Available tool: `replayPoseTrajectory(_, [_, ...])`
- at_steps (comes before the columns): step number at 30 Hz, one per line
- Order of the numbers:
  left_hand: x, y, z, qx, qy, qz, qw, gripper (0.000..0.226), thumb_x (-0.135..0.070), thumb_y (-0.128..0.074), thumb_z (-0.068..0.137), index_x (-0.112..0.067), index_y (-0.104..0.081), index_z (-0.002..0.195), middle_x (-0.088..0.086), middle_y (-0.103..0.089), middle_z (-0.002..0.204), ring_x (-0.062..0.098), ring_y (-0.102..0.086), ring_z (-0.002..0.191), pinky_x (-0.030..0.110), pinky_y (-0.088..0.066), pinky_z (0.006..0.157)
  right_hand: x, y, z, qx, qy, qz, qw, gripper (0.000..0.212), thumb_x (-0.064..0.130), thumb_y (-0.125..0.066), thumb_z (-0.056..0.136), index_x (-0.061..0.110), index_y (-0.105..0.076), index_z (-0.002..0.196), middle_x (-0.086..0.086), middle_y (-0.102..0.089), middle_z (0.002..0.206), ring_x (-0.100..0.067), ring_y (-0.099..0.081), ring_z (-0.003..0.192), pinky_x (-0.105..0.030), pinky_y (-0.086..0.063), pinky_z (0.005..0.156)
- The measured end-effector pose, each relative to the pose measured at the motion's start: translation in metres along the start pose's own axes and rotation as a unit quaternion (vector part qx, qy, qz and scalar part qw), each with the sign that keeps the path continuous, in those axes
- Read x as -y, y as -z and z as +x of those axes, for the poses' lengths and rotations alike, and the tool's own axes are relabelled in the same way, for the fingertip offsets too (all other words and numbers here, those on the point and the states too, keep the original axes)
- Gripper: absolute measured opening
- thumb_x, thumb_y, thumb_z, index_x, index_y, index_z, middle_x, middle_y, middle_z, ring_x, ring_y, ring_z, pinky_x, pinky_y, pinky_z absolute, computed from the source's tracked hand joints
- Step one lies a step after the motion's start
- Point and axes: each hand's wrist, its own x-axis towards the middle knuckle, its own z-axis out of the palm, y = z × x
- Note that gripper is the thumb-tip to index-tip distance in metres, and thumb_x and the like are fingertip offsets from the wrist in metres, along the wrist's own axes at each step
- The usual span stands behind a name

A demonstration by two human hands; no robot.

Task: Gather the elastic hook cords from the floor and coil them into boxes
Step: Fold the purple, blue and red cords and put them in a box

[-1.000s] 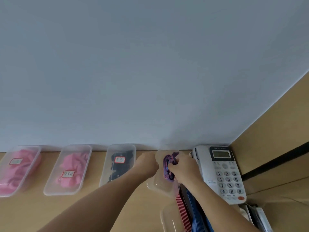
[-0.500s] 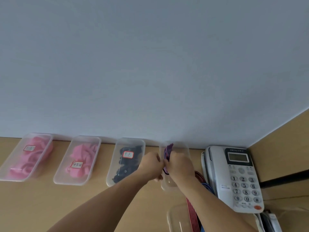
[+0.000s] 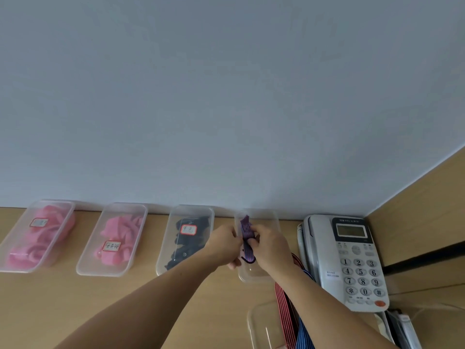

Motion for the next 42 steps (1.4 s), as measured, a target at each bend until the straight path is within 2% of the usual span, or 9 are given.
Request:
replayPoseTrajectory(5, [-0.004,0.0,-0.003,-0.007,-0.021,0.071,0.997,0.017,-0.008,-0.037,0.088,-0.014,-0.046,0.075,0.006,-0.065,0.058,0.024,-0.062,0.052,0.02,-0.046,0.045,0.002,-0.003,-0.001,-0.034,-0.026,0.036,0.998,0.015,0.015,-0.065,0.083,0.018,-0.073,0.095,0.0,-0.071,0.083,-0.022,-0.063,0.079,-0.028,-0.034,0.059])
replayPoseTrajectory(7, [-0.005,-0.002,-0.004,-0.068,-0.058,0.179,0.98,0.007,-0.015,-0.045,0.088,-0.013,-0.05,0.093,0.009,-0.066,0.09,0.025,-0.061,0.075,0.03,-0.047,0.062,0.004,0.0,-0.001,-0.029,-0.034,0.035,0.998,0.013,0.017,-0.065,0.083,0.017,-0.073,0.093,-0.001,-0.071,0.081,-0.023,-0.063,0.078,-0.031,-0.037,0.059])
replayPoseTrajectory(10, [0.002,-0.008,-0.001,-0.142,-0.163,0.354,0.91,0.048,-0.026,-0.049,0.089,-0.018,-0.04,0.136,0.004,-0.044,0.138,0.027,-0.047,0.12,0.034,-0.041,0.09,0.004,0.005,-0.002,-0.009,-0.043,0.023,0.999,0.01,0.018,-0.063,0.085,0.015,-0.071,0.09,-0.001,-0.068,0.078,-0.023,-0.061,0.077,-0.034,-0.043,0.064])
replayPoseTrajectory(14, [0.017,-0.015,0.01,-0.102,-0.257,0.482,0.831,0.057,-0.032,-0.045,0.096,-0.017,-0.035,0.149,0.002,-0.025,0.16,0.026,-0.016,0.149,0.038,-0.02,0.115,0.004,0.01,-0.003,0.036,-0.036,0.036,0.998,0.01,0.015,-0.06,0.088,0.015,-0.07,0.091,-0.001,-0.068,0.079,-0.022,-0.059,0.077,-0.031,-0.041,0.064])
replayPoseTrajectory(24, [0.018,-0.014,0.011,-0.112,-0.259,0.51,0.813,0.054,-0.032,-0.045,0.095,-0.017,-0.039,0.146,0.001,-0.033,0.156,0.027,-0.016,0.149,0.041,-0.02,0.116,0.001,0.034,-0.02,-0.024,-0.042,0.069,0.996,0.021,0.015,-0.051,0.097,0.01,-0.071,0.104,-0.007,-0.073,0.101,-0.025,-0.066,0.095,-0.04,-0.053,0.085])
replayPoseTrajectory(29, [-0.012,-0.004,-0.012,-0.108,-0.27,0.38,0.878,0.046,-0.025,-0.047,0.09,-0.015,-0.052,0.135,0.001,-0.046,0.146,0.022,-0.031,0.14,0.035,-0.032,0.108,0.001,0.067,-0.043,-0.062,-0.036,0.032,0.997,0.024,0.013,-0.053,0.091,0.007,-0.067,0.109,-0.007,-0.07,0.111,-0.025,-0.064,0.104,-0.041,-0.053,0.089])
replayPoseTrajectory(33, [-0.028,-0.001,-0.038,-0.043,-0.245,0.234,0.94,0.048,-0.024,-0.052,0.089,-0.015,-0.054,0.136,0.004,-0.06,0.134,0.023,-0.055,0.122,0.029,-0.042,0.098,0.002,0.081,-0.079,-0.062,-0.047,0.025,0.997,0.027,0.02,-0.055,0.093,0.016,-0.067,0.117,0.002,-0.064,0.115,-0.016,-0.06,0.106,-0.034,-0.049,0.092])
replayPoseTrajectory(36, [-0.027,-0.007,-0.057,0.036,-0.262,0.222,0.939,0.042,-0.026,-0.051,0.093,-0.014,-0.058,0.132,0.002,-0.064,0.129,0.017,-0.058,0.118,0.028,-0.043,0.101,-0.004,0.08,-0.11,-0.06,-0.092,0.007,0.994,0.024,0.027,-0.059,0.092,0.011,-0.07,0.106,-0.004,-0.07,0.106,-0.021,-0.064,0.097,-0.039,-0.052,0.09])
replayPoseTrajectory(42, [-0.011,-0.027,-0.089,0.132,-0.285,0.193,0.93,0.028,-0.024,-0.055,0.096,-0.014,-0.065,0.121,0.0,-0.067,0.117,0.011,-0.061,0.101,0.018,-0.044,0.079,-0.015,0.07,-0.165,-0.026,-0.187,-0.042,0.981,0.031,0.028,-0.065,0.086,0.003,-0.067,0.104,-0.009,-0.07,0.093,-0.023,-0.065,0.085,-0.039,-0.056,0.079])
